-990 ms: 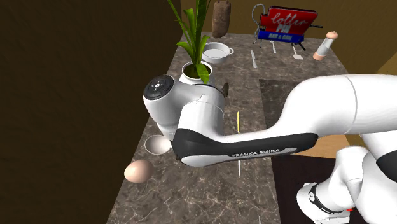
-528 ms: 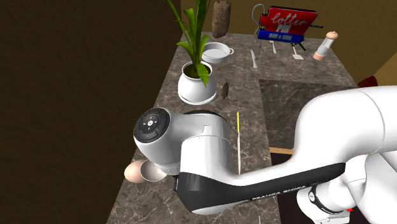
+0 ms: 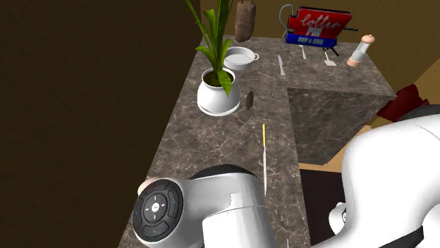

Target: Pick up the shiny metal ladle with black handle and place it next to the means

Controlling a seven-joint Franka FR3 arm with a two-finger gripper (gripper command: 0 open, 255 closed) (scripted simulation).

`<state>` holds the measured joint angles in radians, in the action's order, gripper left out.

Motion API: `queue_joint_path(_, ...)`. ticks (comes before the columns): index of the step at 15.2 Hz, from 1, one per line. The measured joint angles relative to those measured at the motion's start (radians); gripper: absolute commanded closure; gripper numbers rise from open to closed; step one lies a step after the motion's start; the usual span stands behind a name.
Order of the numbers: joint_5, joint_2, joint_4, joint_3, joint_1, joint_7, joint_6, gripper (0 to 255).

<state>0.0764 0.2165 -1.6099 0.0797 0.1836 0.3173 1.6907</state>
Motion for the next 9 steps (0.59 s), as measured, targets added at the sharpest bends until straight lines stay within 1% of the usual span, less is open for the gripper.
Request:
queue_joint_path(3,0.0,0.032,0.045,0.027,0.042,0.067,-0.017,255)
queue_joint_path(4,-0.001,0.033,0.049,0.031,0.049,0.078,-0.022,255)
queue_joint_path(6,-0.001,0.04,0.046,0.035,0.056,0.09,-0.011,255)
queue_joint_path(9,0.0,0.044,0.011,0.035,0.056,0.094,0.026,255)
